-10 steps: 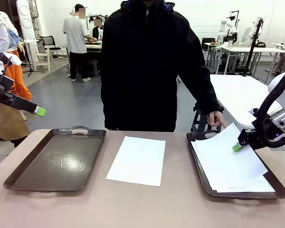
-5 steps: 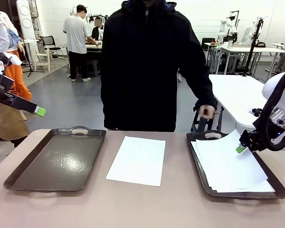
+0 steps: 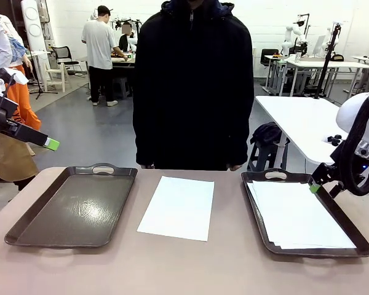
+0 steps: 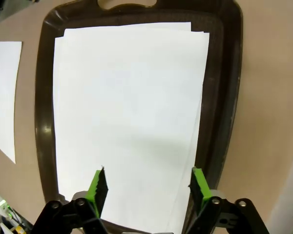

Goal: Sort the A4 documents.
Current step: Place the A4 Paper in the designated Handle tray, then receive the A4 Paper.

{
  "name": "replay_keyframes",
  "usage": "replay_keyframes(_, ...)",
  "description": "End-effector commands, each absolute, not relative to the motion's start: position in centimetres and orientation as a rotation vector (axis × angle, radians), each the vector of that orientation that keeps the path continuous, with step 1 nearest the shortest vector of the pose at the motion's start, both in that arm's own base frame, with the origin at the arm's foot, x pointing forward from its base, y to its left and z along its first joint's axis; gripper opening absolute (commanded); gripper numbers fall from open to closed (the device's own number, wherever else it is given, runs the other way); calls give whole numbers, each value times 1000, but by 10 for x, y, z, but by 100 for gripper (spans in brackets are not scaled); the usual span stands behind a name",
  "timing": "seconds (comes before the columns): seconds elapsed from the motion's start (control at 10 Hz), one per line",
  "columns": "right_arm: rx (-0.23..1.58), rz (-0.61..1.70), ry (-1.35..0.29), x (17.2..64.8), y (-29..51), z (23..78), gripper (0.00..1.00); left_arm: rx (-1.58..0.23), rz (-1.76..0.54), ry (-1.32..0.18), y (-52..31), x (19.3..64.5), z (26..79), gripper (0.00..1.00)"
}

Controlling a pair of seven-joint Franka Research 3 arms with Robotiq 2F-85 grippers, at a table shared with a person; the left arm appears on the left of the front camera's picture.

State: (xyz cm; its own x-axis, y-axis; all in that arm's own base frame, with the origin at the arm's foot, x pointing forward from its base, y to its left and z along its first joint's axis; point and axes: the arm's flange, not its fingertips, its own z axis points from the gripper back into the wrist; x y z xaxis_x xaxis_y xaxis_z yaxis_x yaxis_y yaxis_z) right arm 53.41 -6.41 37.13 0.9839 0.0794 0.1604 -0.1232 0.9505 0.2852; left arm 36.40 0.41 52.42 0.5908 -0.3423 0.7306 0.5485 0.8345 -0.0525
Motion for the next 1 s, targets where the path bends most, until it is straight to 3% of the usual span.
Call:
replay_keyframes(0.0,299,48,-146,530,-53,370,100,-296,-524,-788,5,366,522,100)
replay_keyframes(0.9,299,103,-148,534,-64,371,100,-296,-524,-788,5,366,522,100)
